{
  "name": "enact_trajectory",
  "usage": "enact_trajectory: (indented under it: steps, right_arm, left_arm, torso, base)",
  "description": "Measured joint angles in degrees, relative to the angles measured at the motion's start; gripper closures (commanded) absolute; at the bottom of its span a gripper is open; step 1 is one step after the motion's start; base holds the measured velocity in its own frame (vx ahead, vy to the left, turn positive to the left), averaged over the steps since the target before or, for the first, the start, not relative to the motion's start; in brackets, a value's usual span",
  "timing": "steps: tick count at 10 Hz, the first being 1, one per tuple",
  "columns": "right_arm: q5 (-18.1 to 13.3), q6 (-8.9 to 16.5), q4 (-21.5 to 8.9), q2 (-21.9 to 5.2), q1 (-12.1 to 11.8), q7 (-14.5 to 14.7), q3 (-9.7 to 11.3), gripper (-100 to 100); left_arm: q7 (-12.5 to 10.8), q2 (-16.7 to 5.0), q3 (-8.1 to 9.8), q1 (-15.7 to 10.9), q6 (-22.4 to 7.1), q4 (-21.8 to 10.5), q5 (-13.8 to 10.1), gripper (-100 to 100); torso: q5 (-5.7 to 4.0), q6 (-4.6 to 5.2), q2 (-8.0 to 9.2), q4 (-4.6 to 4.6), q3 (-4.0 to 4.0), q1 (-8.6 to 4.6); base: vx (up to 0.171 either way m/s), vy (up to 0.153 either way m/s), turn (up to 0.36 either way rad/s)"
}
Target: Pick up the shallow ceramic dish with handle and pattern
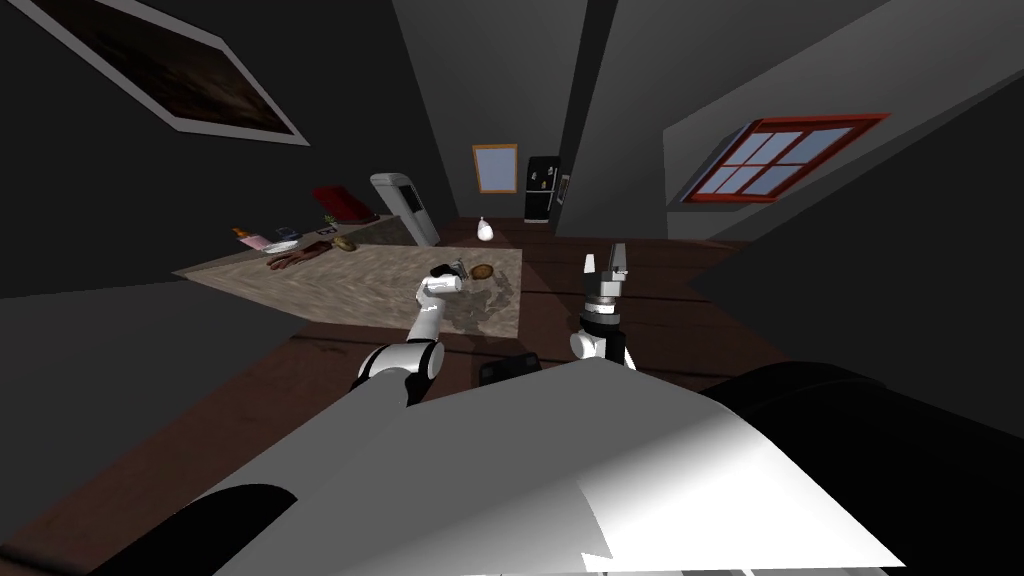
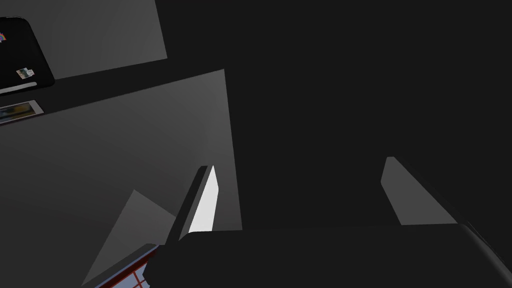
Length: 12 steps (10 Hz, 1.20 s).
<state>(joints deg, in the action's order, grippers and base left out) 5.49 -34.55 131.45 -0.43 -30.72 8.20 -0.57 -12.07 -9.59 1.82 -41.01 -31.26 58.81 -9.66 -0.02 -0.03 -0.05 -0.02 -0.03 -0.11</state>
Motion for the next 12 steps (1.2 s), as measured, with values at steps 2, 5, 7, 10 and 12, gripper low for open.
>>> enact_trajectory:
  steps: [2,5,7,10,12]
  right_arm:
    - [0.0,0.0,0.0,0.0,0.0,0.0,0.0,0]
    - [0.0,0.0,0.0,0.0,0.0,0.0,0.0,0]
    - [0.0,0.0,0.0,0.0,0.0,0.0,0.0,0]
    - [0.0,0.0,0.0,0.0,0.0,0.0,0.0,0]
    - [0.0,0.0,0.0,0.0,0.0,0.0,0.0,0]
  left_arm:
    - [0.7,0.0,-0.08,-2.5,-1.8,-3.4,0.0,-100]
    - [1.4,0.0,-0.18,-4.9,-3.5,-7.6,0.0,-100]
    - [2.2,-0.3,-0.27,-7.1,-5.3,-10.6,-0.4,-100]
    - [3.0,-0.5,-0.36,-9.1,-7.0,-14.3,-0.5,-100]
    - [3.7,-0.8,-0.44,-11.0,-8.3,-17.4,-0.7,-100]
  torso:
    - [0.00,0.00,-0.04,-0.01,-0.03,-0.01]
    - [0.00,-0.01,-0.01,0.00,0.00,0.00]
    - [0.00,-0.01,-0.03,-0.01,-0.02,0.01]
    - [0.00,-0.01,-0.01,0.00,-0.01,0.01]
    - [0.00,-0.02,-0.03,-0.01,-0.02,0.02]
  base:
    - [0.020,-0.013,-0.020]
    - [0.018,-0.019,-0.076]
    - [0.018,-0.012,-0.016]
    - [0.022,-0.019,-0.076]
    - [0.025,-0.016,-0.054]
